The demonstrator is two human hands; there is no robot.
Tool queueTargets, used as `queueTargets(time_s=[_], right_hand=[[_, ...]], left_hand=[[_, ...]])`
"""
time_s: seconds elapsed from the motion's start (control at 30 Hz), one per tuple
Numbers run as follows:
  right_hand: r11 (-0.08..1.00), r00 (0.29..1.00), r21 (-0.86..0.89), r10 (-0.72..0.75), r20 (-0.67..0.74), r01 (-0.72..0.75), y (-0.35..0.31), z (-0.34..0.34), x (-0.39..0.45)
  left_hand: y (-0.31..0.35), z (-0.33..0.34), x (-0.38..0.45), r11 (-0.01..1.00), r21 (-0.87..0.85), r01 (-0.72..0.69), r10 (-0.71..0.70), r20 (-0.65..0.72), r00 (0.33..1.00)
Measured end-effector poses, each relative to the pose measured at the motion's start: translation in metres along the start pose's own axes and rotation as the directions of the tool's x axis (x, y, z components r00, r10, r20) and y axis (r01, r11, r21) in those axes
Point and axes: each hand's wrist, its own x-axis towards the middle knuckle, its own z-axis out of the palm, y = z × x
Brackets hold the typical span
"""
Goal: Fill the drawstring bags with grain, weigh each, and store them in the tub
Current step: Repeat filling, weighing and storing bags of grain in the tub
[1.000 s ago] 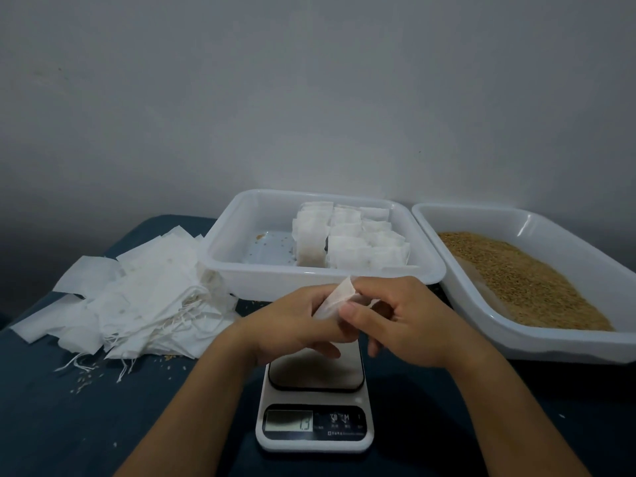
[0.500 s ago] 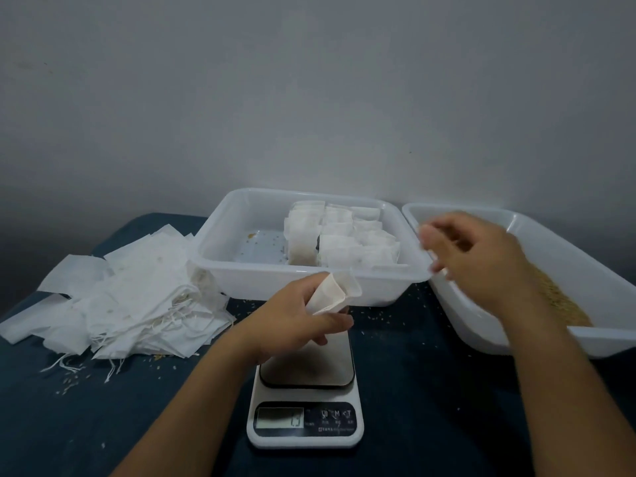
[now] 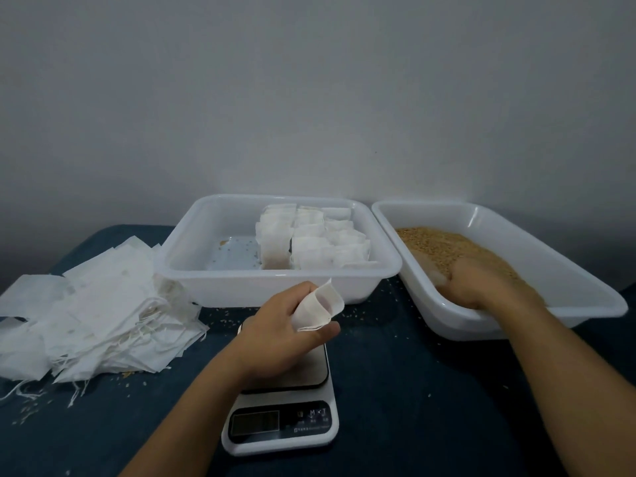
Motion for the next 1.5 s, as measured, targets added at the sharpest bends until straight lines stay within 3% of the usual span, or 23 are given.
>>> queueTargets(time_s=[0.1, 0.37, 0.5, 0.63, 0.73, 0.8, 1.07, 1.3, 1.5], right_hand=[[0.999, 0.999, 0.000, 0.036, -0.036, -0.036, 0.004, -0.014, 0.000], [0.964, 1.000, -0.265, 0.020, -0.003, -0.020, 0.027, -0.061, -0.006], [0.969, 0.998, -0.248, 0.031, 0.049, -0.018, 0.031, -0.070, -0.003], [0.994, 0.999, -0.104, -0.042, 0.027, 0.044, 0.030, -0.062, 0.009], [0.989, 0.998, 0.137, -0.054, 0.026, 0.050, 0.024, -0.040, 0.018], [0.962, 1.000, 0.270, -0.030, -0.002, 0.030, 0.018, -0.024, 0.026], [0.846, 0.995, 0.526, 0.097, 0.021, -0.093, 0.007, 0.000, 0.043], [0.737, 0.960, 0.675, 0.170, -0.221, 0.025, 0.009, -0.010, 0.029], [0.558, 0.889, 0.783, 0.163, -0.428, 0.275, -0.009, -0.021, -0.015]], left_hand=[[-0.002, 0.001, -0.001, 1.000, -0.007, 0.027, -0.027, -0.008, 1.000], [-0.002, 0.005, 0.000, 1.000, -0.004, 0.030, -0.030, 0.002, 1.000], [0.000, 0.005, -0.001, 0.999, -0.051, 0.016, -0.016, 0.009, 1.000], [0.002, 0.006, -0.002, 0.999, -0.039, 0.010, -0.010, -0.001, 1.000], [0.004, 0.008, -0.003, 0.998, -0.056, 0.023, -0.023, 0.002, 1.000], [0.006, 0.010, -0.004, 0.999, -0.037, 0.036, -0.036, 0.007, 0.999], [0.009, 0.014, -0.005, 0.999, 0.002, 0.052, -0.052, -0.034, 0.998], [-0.001, 0.010, 0.000, 0.991, -0.125, 0.043, -0.057, -0.106, 0.993], [-0.010, 0.000, 0.001, 0.979, -0.192, 0.064, -0.093, -0.145, 0.985]])
